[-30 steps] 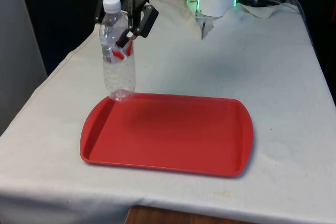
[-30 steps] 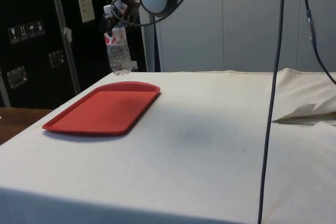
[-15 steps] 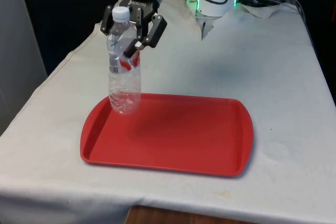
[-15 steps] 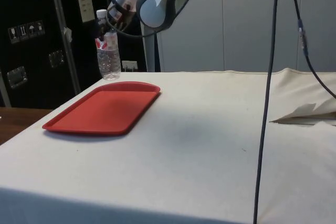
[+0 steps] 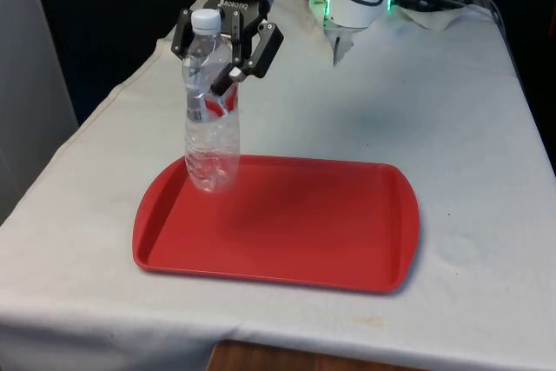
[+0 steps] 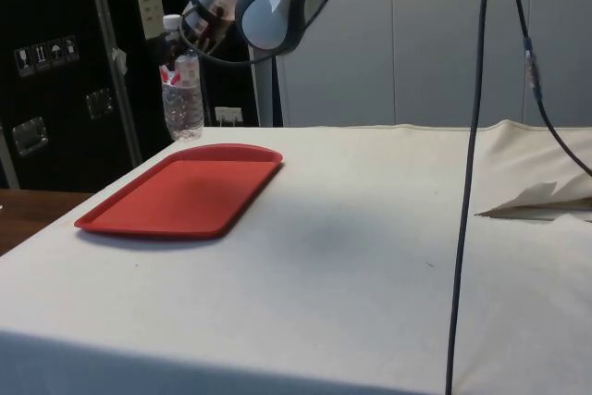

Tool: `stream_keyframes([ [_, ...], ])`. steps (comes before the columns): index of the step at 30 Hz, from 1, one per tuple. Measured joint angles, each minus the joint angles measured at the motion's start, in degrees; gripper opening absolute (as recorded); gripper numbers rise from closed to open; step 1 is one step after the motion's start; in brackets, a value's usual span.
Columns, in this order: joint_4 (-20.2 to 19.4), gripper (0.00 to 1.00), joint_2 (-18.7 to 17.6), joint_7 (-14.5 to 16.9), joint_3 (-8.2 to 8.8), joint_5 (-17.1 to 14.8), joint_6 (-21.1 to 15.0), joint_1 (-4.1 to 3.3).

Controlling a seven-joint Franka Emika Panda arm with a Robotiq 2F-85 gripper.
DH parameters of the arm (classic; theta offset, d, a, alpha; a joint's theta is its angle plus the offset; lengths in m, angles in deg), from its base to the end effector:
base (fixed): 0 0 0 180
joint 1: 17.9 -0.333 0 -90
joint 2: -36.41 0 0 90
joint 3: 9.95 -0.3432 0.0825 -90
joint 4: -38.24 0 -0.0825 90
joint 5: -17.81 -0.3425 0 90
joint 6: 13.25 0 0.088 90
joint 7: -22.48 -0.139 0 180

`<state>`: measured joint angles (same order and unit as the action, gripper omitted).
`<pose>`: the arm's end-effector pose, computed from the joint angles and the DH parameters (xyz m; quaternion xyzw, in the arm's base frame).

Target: Place the bottle upright on the tray.

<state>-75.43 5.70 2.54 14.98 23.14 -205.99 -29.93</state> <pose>0.6672 -0.0987 0.3541 0.8896 -0.1412 0.4286 0.0700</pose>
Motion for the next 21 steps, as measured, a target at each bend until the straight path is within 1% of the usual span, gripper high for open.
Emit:
stream_keyframes([
  [5, 0.0, 0.33, -0.1, -0.9, -0.4, 0.0, 0.1, 0.06],
  [14, 0.4, 0.33, -0.5, -3.0, -1.55, 0.0, 0.5, 0.4],
  [15, 0.5, 0.33, -0.5, -3.4, -1.83, 0.0, 0.5, 0.57],
  [21, 0.6, 0.33, -1.0, -4.8, -2.69, 0.0, 0.5, 0.92],
])
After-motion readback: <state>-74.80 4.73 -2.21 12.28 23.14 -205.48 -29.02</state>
